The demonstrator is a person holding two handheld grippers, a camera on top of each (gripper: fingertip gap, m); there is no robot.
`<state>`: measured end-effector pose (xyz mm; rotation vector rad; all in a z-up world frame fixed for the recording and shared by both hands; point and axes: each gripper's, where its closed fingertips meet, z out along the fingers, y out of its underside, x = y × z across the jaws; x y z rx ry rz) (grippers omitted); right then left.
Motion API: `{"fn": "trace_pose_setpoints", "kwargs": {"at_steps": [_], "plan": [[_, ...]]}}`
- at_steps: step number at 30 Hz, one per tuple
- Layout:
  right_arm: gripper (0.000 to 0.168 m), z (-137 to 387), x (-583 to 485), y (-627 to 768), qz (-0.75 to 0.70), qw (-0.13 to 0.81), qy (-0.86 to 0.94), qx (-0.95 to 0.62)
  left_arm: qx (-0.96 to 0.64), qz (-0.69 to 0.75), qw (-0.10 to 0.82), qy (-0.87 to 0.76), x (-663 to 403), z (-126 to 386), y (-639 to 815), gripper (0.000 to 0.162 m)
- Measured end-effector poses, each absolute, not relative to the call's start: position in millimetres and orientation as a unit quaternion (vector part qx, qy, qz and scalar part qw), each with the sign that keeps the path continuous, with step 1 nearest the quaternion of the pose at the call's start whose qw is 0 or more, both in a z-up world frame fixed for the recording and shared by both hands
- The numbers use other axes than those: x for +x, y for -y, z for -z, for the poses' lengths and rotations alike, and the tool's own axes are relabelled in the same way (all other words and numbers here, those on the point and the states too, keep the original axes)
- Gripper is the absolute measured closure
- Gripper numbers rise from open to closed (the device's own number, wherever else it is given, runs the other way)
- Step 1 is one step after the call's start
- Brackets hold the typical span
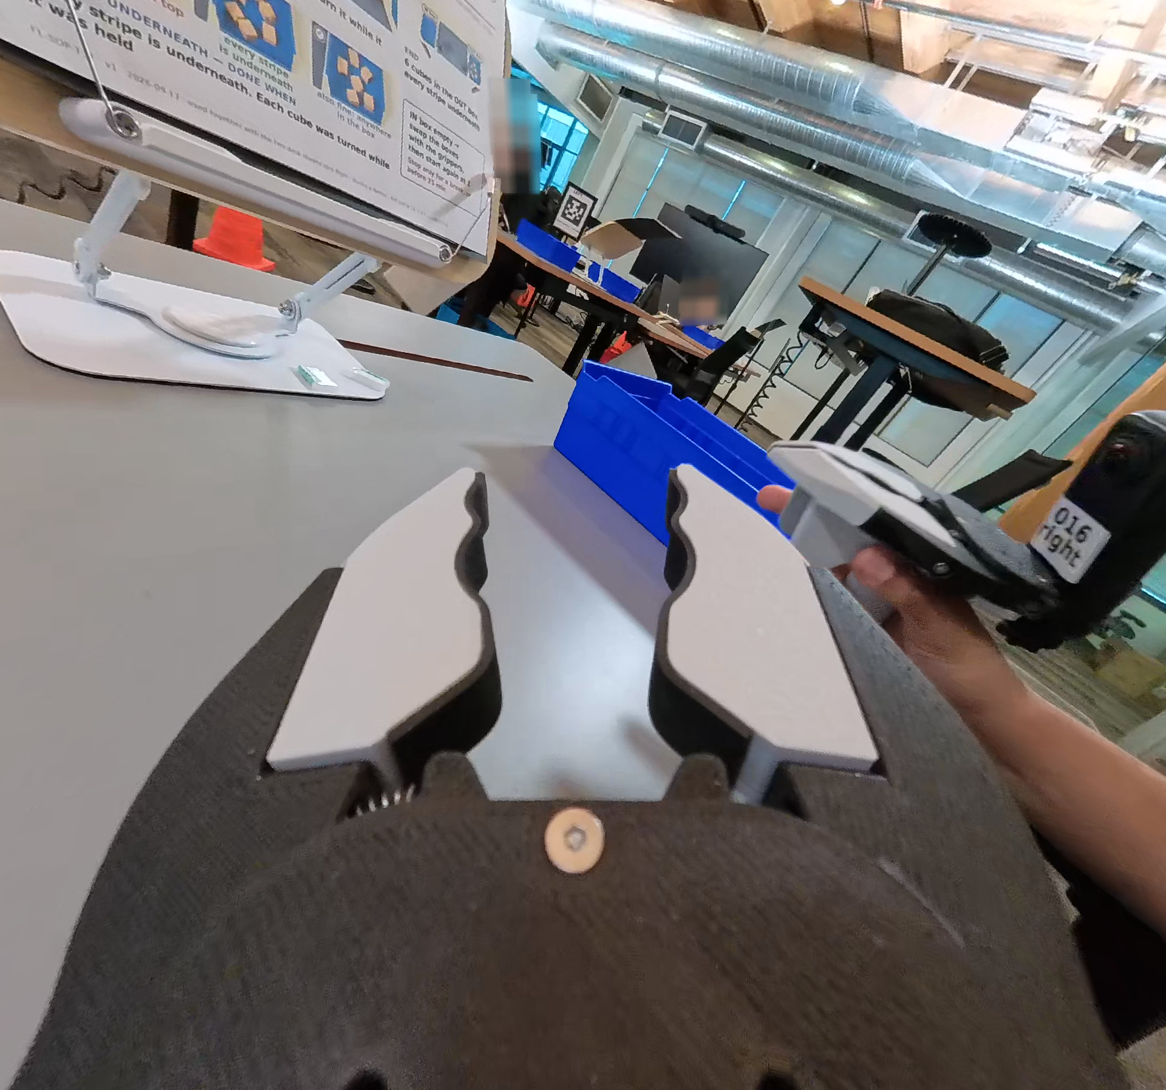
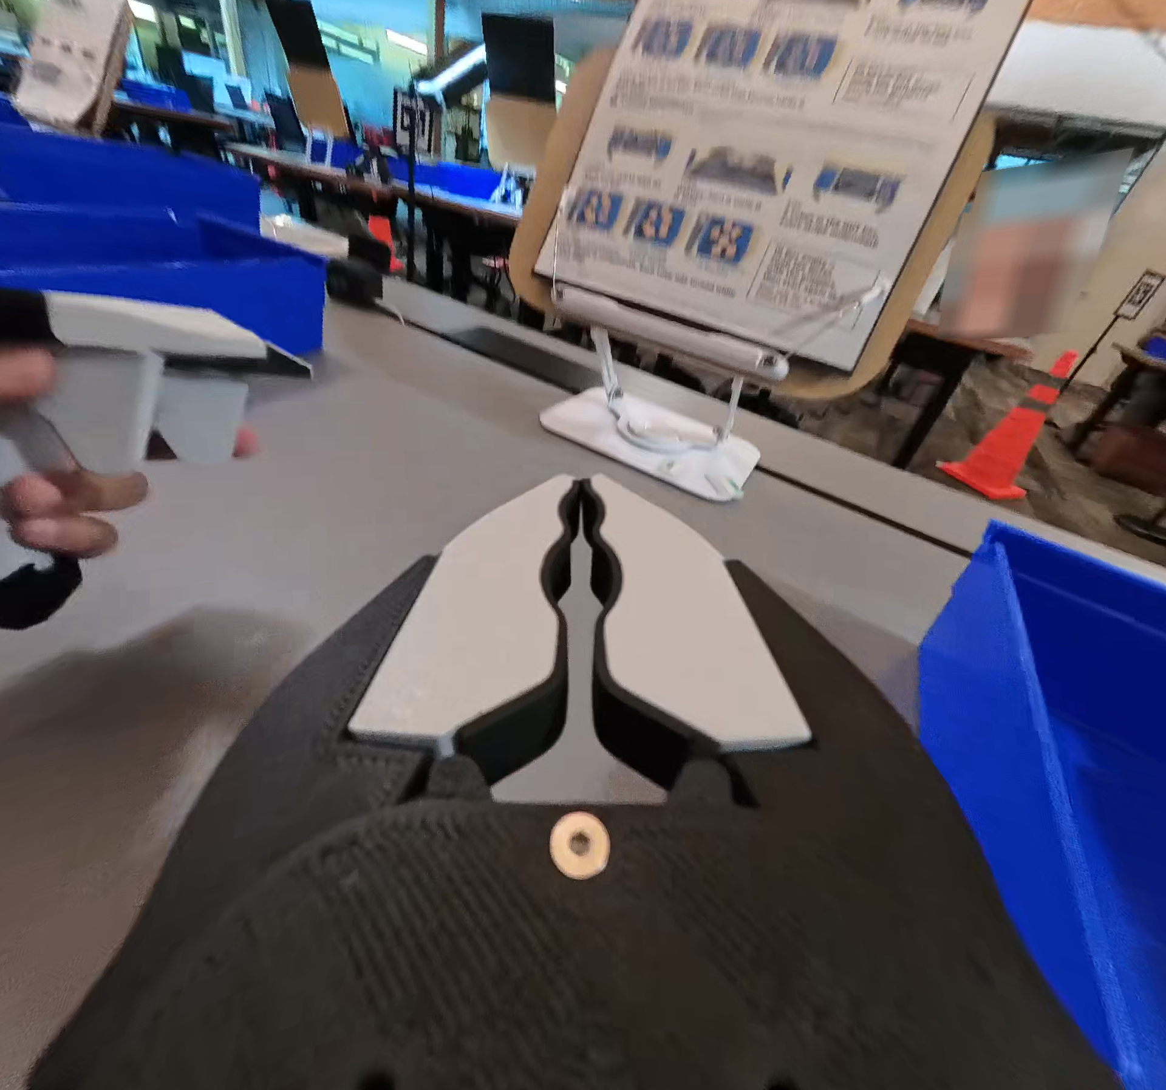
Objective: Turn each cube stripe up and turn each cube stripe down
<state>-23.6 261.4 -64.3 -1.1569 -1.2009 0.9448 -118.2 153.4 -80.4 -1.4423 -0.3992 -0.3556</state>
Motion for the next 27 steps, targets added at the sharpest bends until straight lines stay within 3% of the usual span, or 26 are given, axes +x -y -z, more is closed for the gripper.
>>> {"fn": "trace_pose_setpoints", "kwargs": {"at_steps": [3, 6, 8, 12, 14, 19, 22, 27], "plan": [[0.168, 72, -27, -266, -0.42, 0.552, 0.5, -0.519, -0.656, 0.175, 0.713, 0.173, -112, 81, -156, 0.109], [0.168, 70, -25, -270, -0.414, 0.549, 0.492, -0.533, -0.653, 0.205, 0.714, 0.147, -101, 78, -156, 0.132], [0.168, 75, -25, -275, -0.368, 0.566, 0.507, -0.535, -0.65, 0.202, 0.717, 0.147, -102, 77, -156, 0.132], [0.167, 87, -28, -273, -0.318, 0.567, 0.542, -0.533, -0.659, 0.168, 0.719, 0.143, -108, 78, -155, 0.127], [0.154, 98, -30, -267, -0.299, 0.558, 0.571, -0.523, -0.665, 0.139, 0.721, 0.136, -114, 77, -153, 0.126], [0.14, 116, -35, -255, -0.304, 0.519, 0.597, -0.531, -0.65, 0.015, 0.748, 0.132, -152, 58, -136, 0.123], [0.139, 127, -37, -241, -0.353, 0.459, 0.599, -0.553, -0.62, -0.082, 0.768, 0.136, -191, 21, -101, 0.109], [0.14, 144, -37, -235, -0.343, 0.435, 0.624, -0.551, -0.589, -0.224, 0.753, 0.192, -288, -52, -4, 0.106]]}}
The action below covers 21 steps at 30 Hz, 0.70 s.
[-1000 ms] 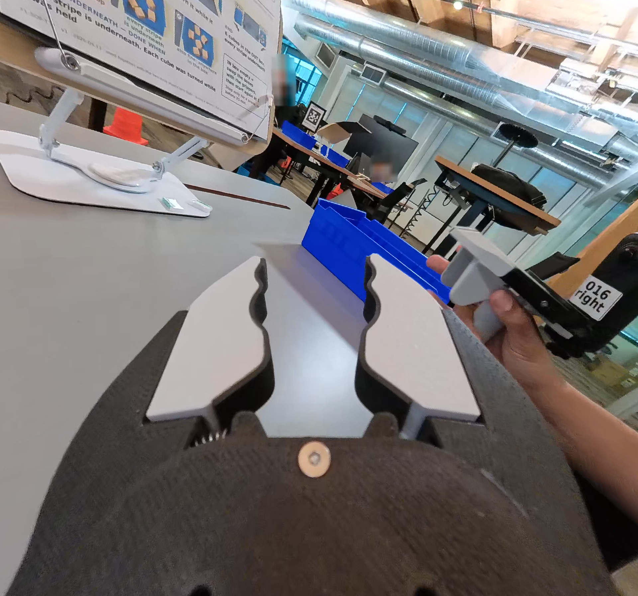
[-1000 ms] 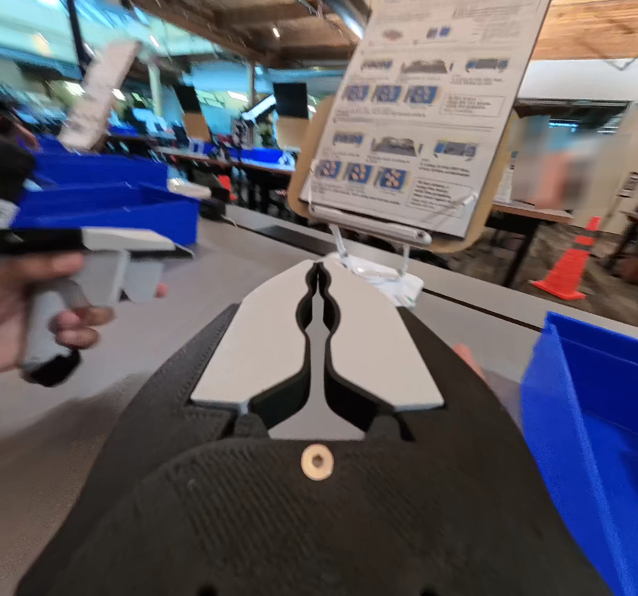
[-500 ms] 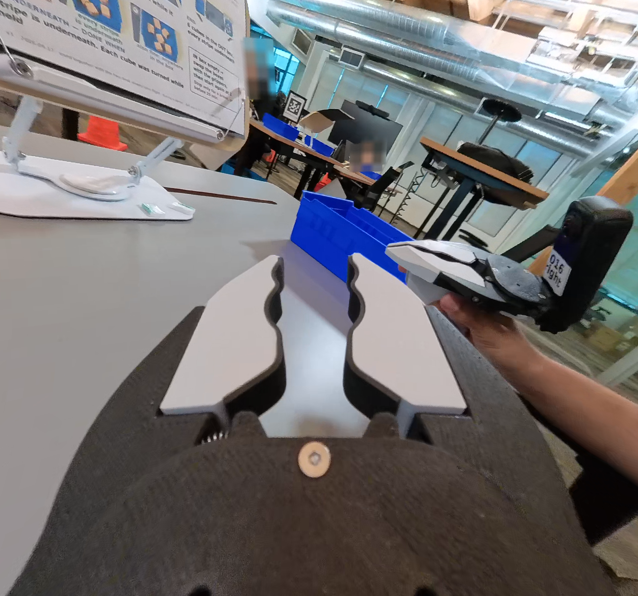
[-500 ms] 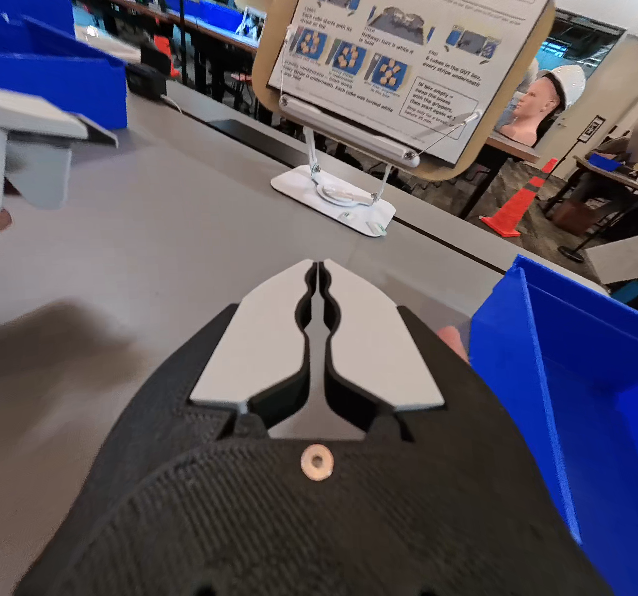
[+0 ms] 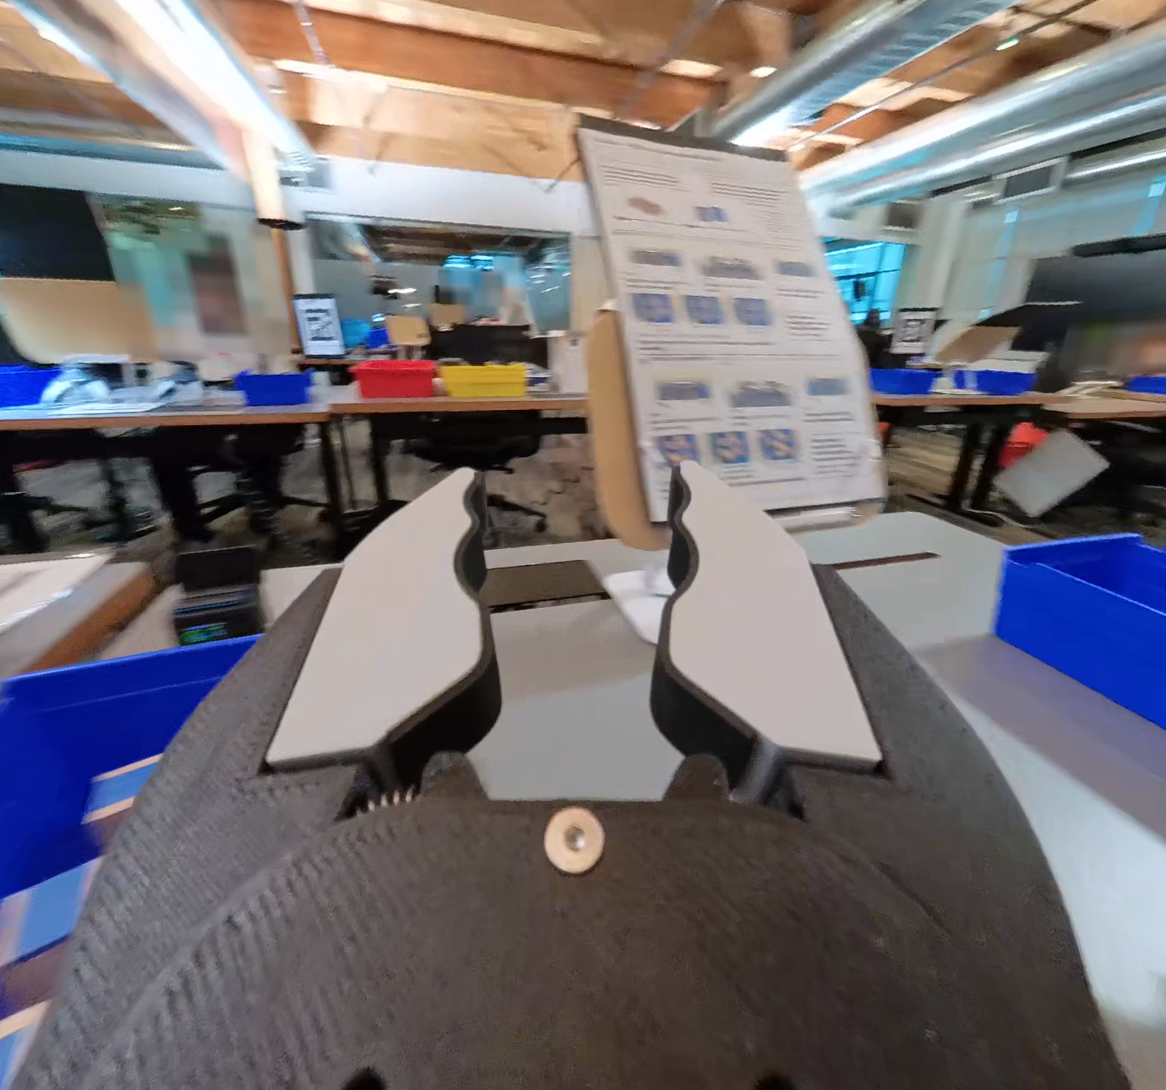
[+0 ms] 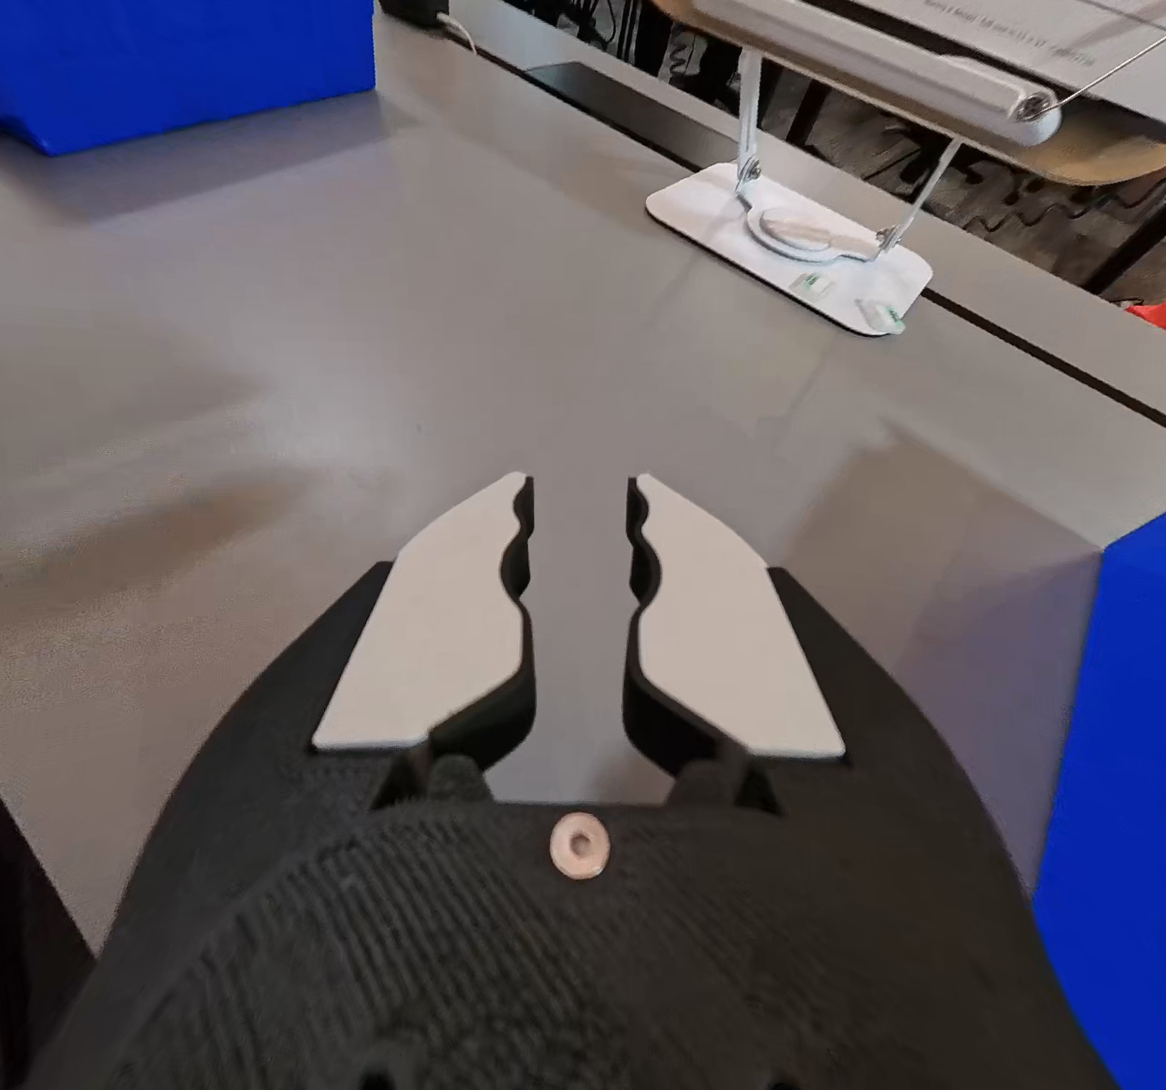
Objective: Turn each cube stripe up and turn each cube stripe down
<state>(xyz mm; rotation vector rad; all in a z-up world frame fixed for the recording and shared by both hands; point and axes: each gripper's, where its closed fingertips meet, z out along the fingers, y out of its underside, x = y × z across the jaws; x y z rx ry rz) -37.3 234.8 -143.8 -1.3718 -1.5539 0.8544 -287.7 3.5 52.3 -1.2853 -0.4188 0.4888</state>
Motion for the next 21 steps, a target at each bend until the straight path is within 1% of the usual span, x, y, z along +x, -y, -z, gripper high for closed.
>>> {"fn": "trace_pose_setpoints", "kwargs": {"at_steps": [2, 3, 4, 6, 10, 14, 17, 21], "plan": [[0.141, 150, -39, -234, -0.332, 0.432, 0.632, -0.551, -0.599, -0.262, 0.729, 0.205, -321, -54, 30, 0.115], [0.141, 153, -40, -232, -0.329, 0.429, 0.636, -0.551, -0.609, -0.287, 0.707, 0.216, -341, -45, 43, 0.117], [0.141, 154, -41, -230, -0.327, 0.427, 0.639, -0.55, -0.632, -0.296, 0.678, 0.231, -362, -30, 52, 0.115], [0.141, 156, -43, -226, -0.328, 0.424, 0.643, -0.548, -0.693, -0.258, 0.62, 0.261, -390, 10, 62, 0.107], [0.139, 158, -49, -212, -0.336, 0.414, 0.657, -0.534, -0.754, -0.15, 0.576, 0.277, -403, 69, 61, 0.11], [0.139, 161, -53, -202, -0.343, 0.405, 0.665, -0.525, -0.824, -0.113, 0.482, 0.276, -403, 122, 62, 0.105], [0.139, 165, -55, -197, -0.347, 0.395, 0.668, -0.527, -0.861, -0.095, 0.42, 0.271, -399, 151, 61, 0.099], [0.139, 168, -55, -197, -0.337, 0.397, 0.675, -0.522, -0.873, -0.096, 0.374, 0.297, -406, 167, 63, 0.107]]}}
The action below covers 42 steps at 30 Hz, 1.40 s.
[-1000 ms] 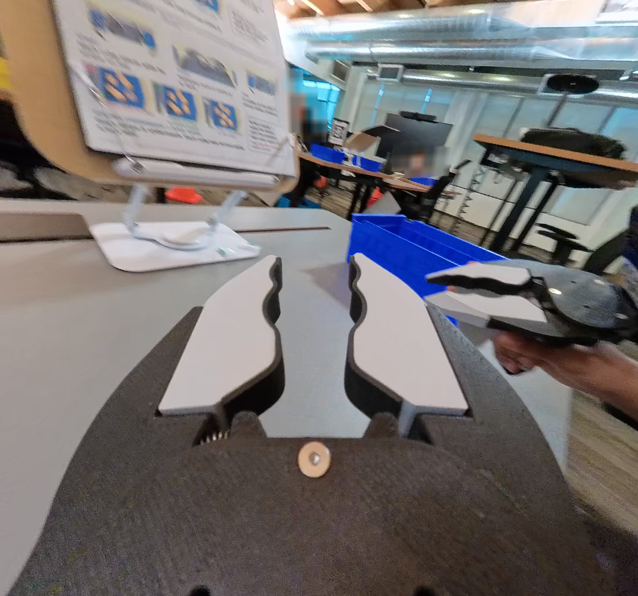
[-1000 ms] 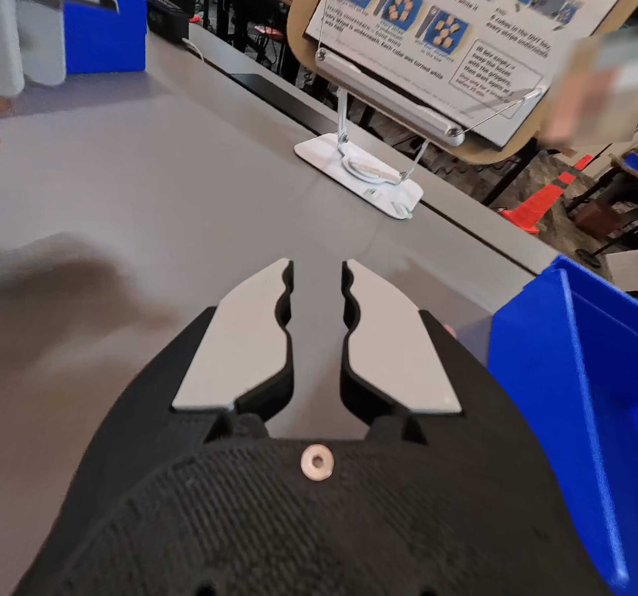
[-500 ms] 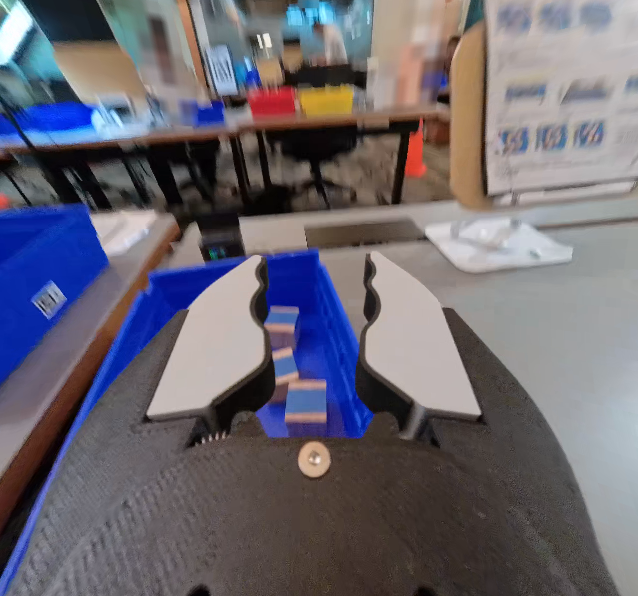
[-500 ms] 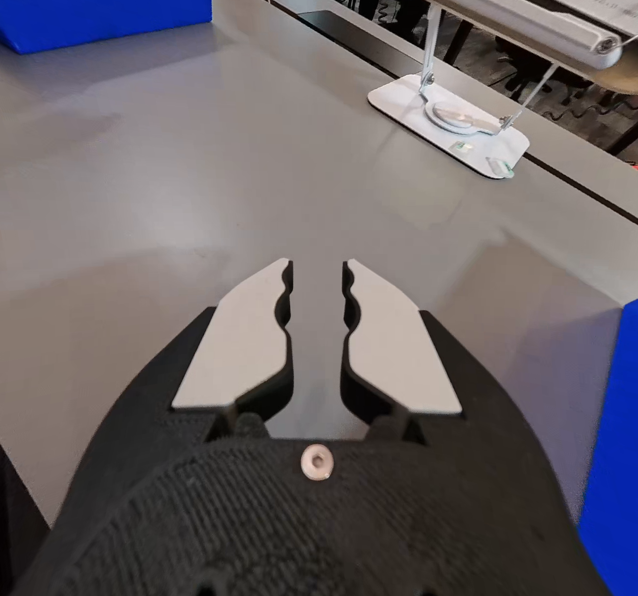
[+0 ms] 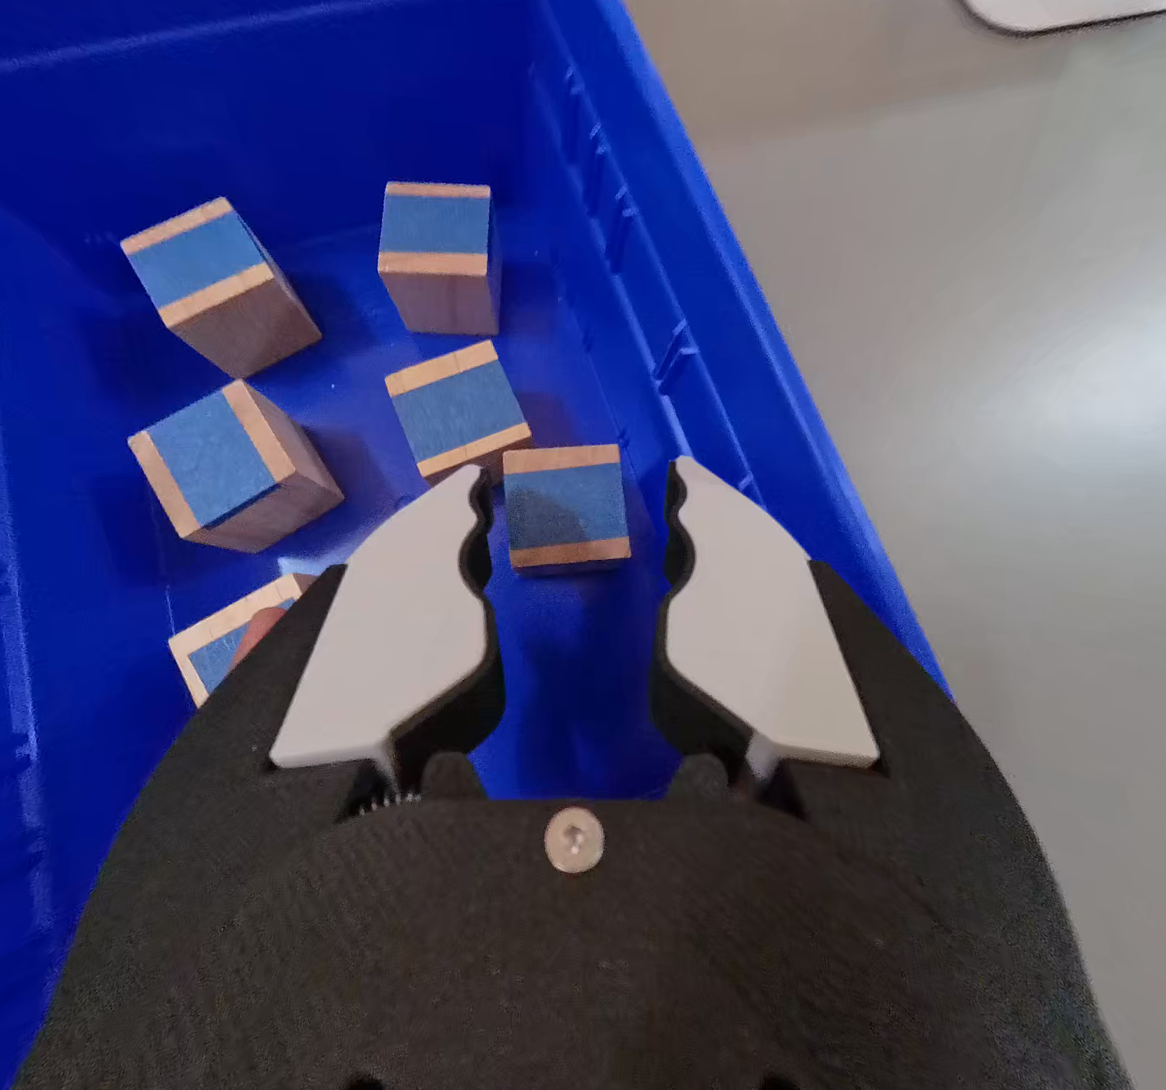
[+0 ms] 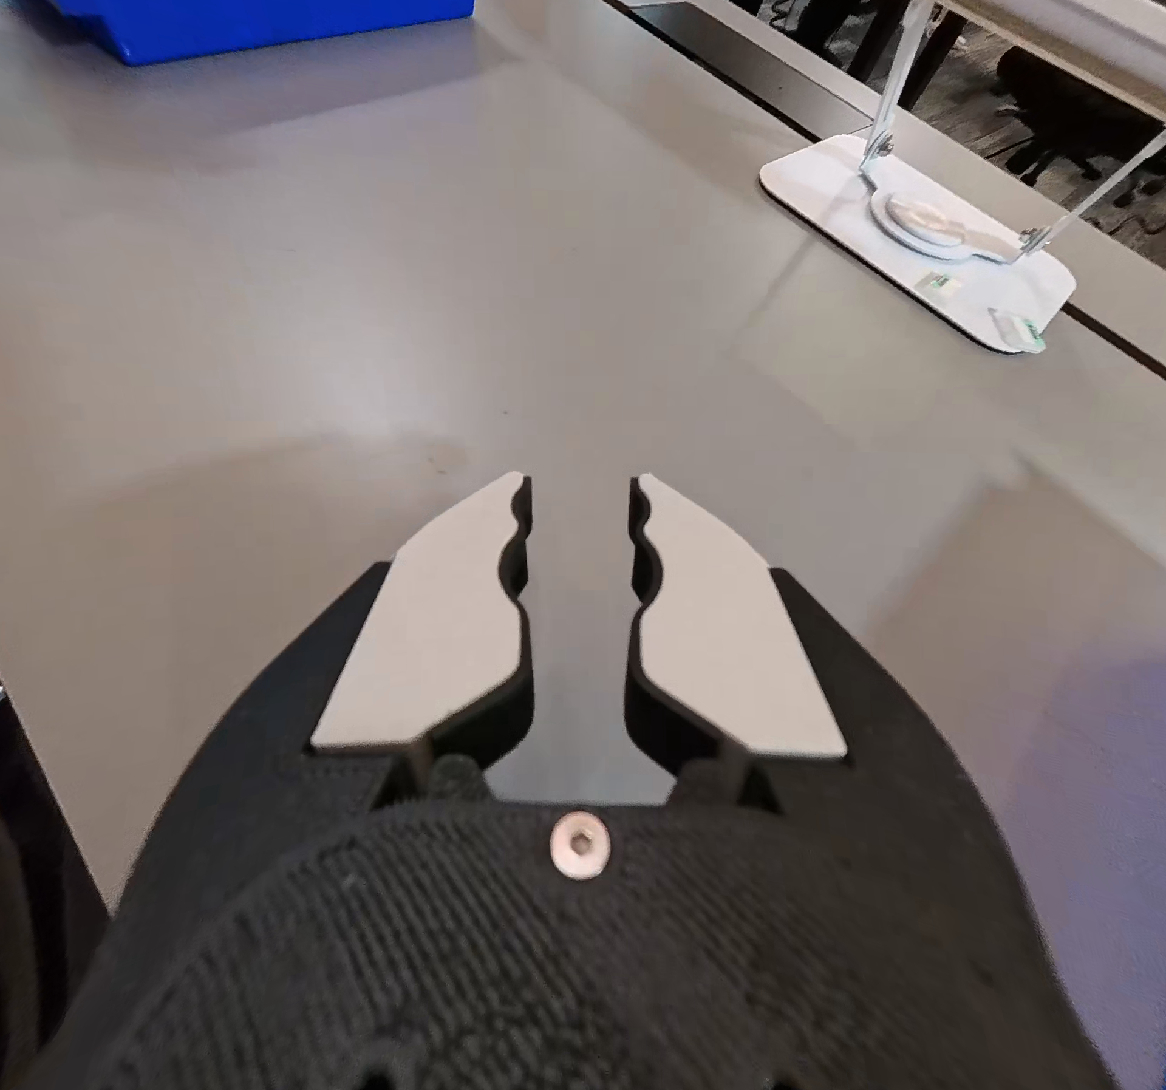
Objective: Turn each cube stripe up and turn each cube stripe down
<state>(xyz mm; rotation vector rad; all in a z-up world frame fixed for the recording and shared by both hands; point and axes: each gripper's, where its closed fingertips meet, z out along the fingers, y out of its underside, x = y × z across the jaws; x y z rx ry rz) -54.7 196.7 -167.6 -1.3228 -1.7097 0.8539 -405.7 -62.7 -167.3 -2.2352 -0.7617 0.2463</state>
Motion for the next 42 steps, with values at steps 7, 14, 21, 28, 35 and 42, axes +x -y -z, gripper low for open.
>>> {"fn": "trace_pose_setpoints", "kwargs": {"at_steps": [7, 14, 21, 28, 35, 42], "plan": [[0.139, 157, -50, -203, -0.334, 0.419, 0.668, -0.516, -0.902, -0.112, 0.281, 0.308, -406, 192, 70, 0.109], [0.14, 154, -48, -215, -0.32, 0.438, 0.663, -0.516, -0.892, -0.105, 0.289, 0.332, -408, 191, 80, 0.116], [0.141, 155, -49, -216, -0.324, 0.435, 0.663, -0.516, -0.819, -0.122, 0.414, 0.377, -419, 118, 92, 0.117], [0.137, 143, -53, -200, -0.403, 0.407, 0.627, -0.528, -0.632, 0.042, 0.739, 0.232, -341, -54, 32, 0.12], [0.114, 79, -45, -187, -0.554, 0.414, 0.516, -0.506, -0.574, 0.197, 0.794, 0.047, -211, -89, -78, 0.12], [0.111, 40, -21, -186, -0.692, 0.367, 0.402, -0.474, -0.52, 0.414, 0.747, 0.009, -110, -35, -154, 0.12]]}}
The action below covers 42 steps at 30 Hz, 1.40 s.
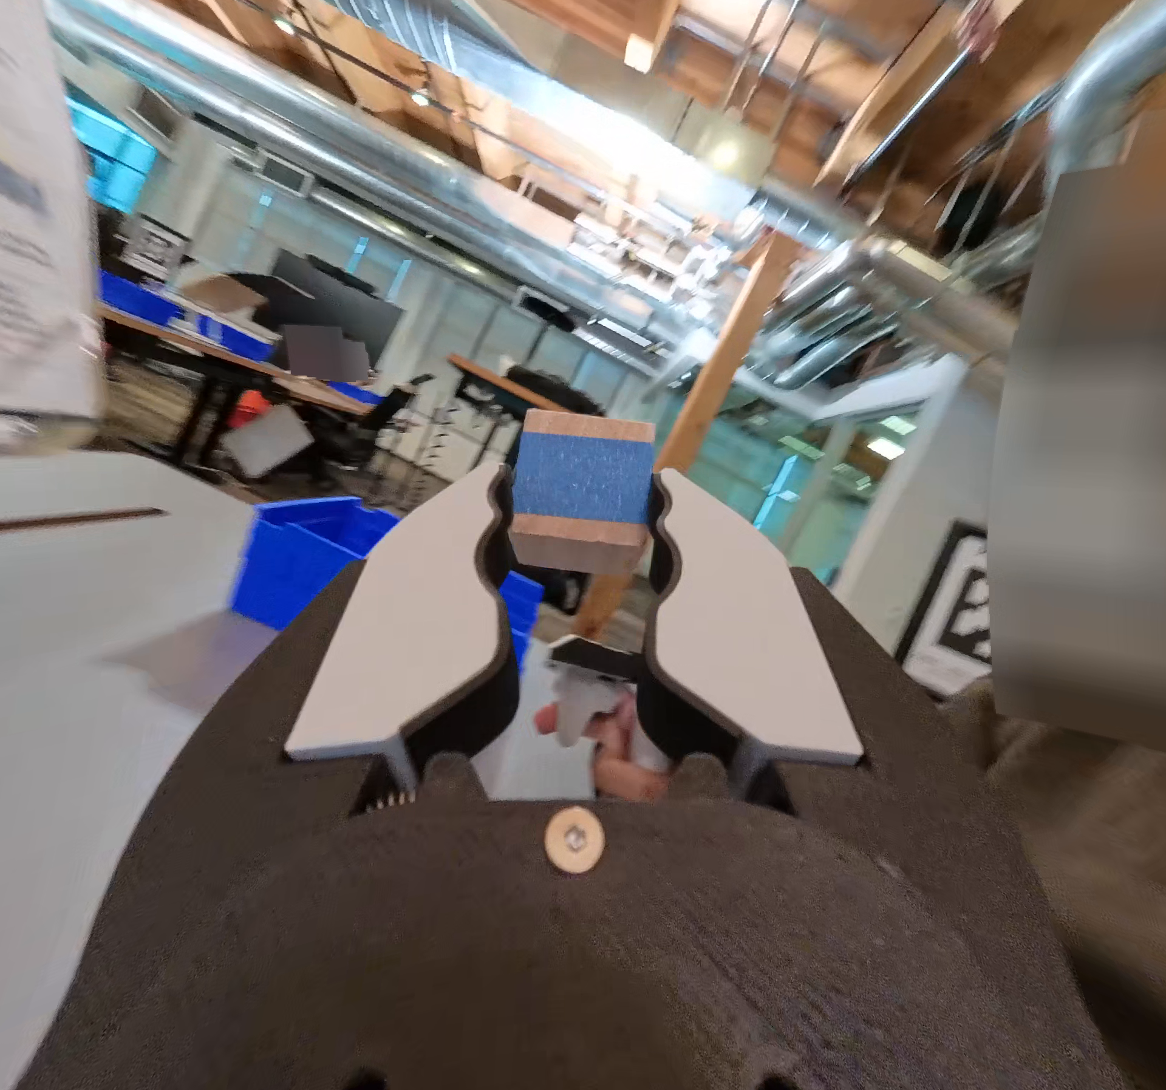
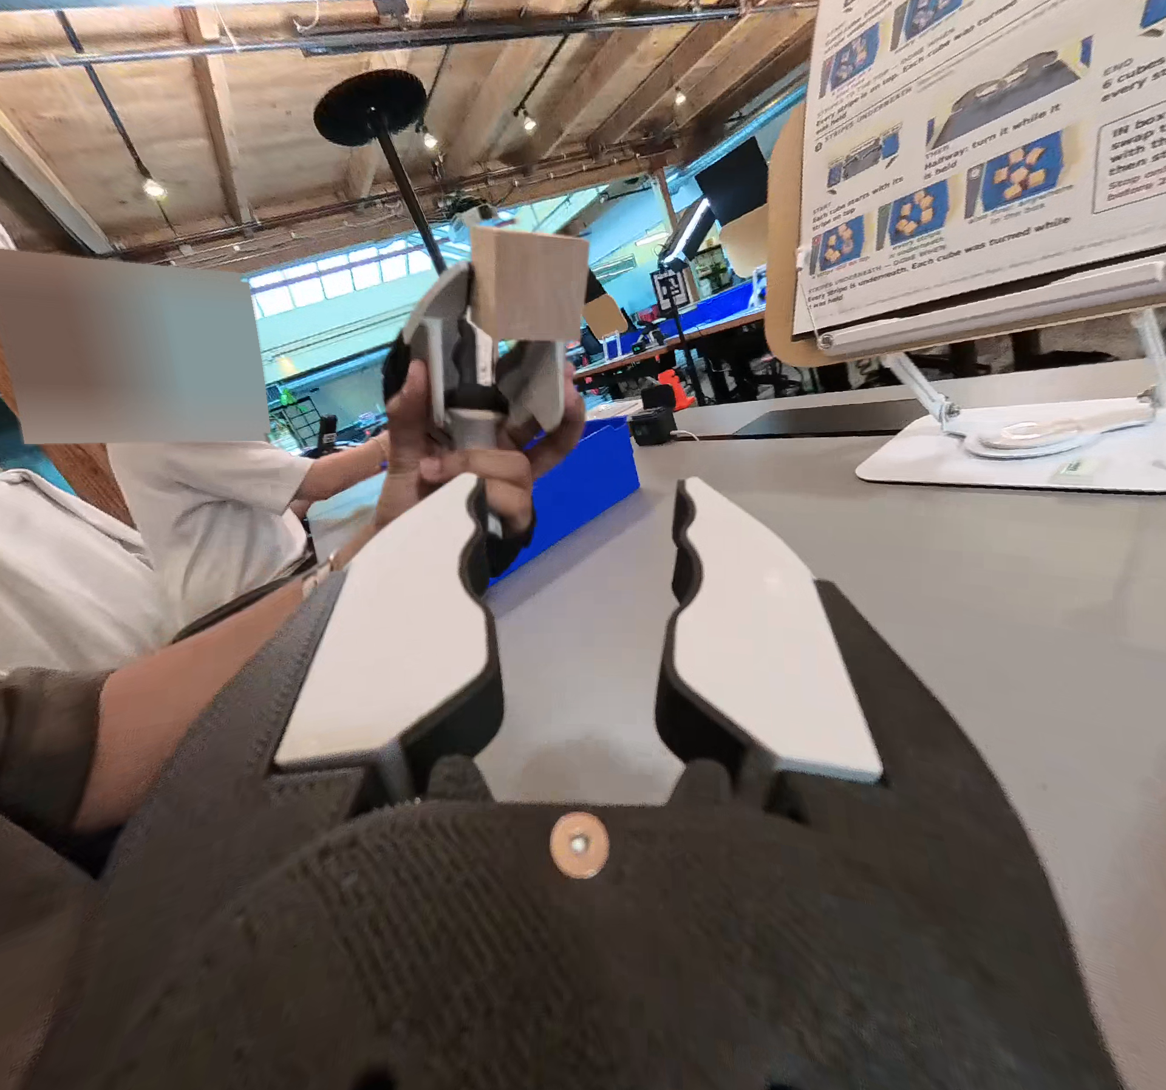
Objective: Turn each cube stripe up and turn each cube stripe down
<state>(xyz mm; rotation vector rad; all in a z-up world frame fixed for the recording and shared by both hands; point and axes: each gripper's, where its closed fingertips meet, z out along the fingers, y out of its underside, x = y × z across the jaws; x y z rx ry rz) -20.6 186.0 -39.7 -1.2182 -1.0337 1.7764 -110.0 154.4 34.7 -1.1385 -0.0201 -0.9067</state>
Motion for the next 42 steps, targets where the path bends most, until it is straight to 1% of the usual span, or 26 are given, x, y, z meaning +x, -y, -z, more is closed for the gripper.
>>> {"fn": "trace_pose_setpoints", "kwargs": {"at_steps": [4, 7, 9, 12, 16, 21, 24, 26, 33, 35, 37, 40, 42], "plan": [[0.107, 38, -15, -196, -0.719, 0.338, 0.387, -0.468, -0.474, 0.516, 0.712, 0.047, -86, -9, -169, 0.12], [0.107, 35, -14, -208, -0.749, 0.305, 0.335, -0.484, -0.454, 0.555, 0.694, 0.06, -71, 3, -178, 0.12], [0.108, 42, -19, -213, -0.747, 0.287, 0.32, -0.507, -0.465, 0.572, 0.674, 0.052, -56, 13, -184, 0.12], [0.108, 45, -22, -211, -0.763, 0.255, 0.308, -0.508, -0.479, 0.574, 0.662, 0.049, -41, 24, -192, 0.121], [0.117, 47, -25, -210, -0.778, 0.223, 0.297, -0.506, -0.469, 0.579, 0.662, 0.075, -46, 32, -196, 0.121], [0.114, 50, -31, -206, -0.783, 0.203, 0.311, -0.499, -0.477, 0.567, 0.664, 0.098, -55, 43, -200, 0.121], [0.118, 54, -36, -201, -0.774, 0.201, 0.327, -0.504, -0.472, 0.575, 0.66, 0.104, -55, 44, -200, 0.121], [0.125, 56, -38, -200, -0.765, 0.21, 0.337, -0.507, -0.469, 0.581, 0.657, 0.106, -52, 45, -200, 0.121], [0.126, 51, -34, -208, -0.747, 0.25, 0.353, -0.504, -0.475, 0.574, 0.658, 0.11, -49, 50, -200, 0.12], [0.126, 44, -30, -213, -0.739, 0.276, 0.363, -0.497, -0.478, 0.562, 0.665, 0.118, -52, 49, -200, 0.11], [0.126, 34, -26, -223, -0.727, 0.308, 0.363, -0.495, -0.487, 0.554, 0.665, 0.12, -53, 50, -200, 0.101], [0.126, 3, -15, -260, -0.696, 0.386, 0.355, -0.491, -0.5, 0.542, 0.666, 0.115, -53, 52, -199, 0.101], [0.126, -16, -10, -303, -0.647, 0.447, 0.35, -0.509, -0.507, 0.537, 0.664, 0.115, -51, 54, -198, 0.1]]}}
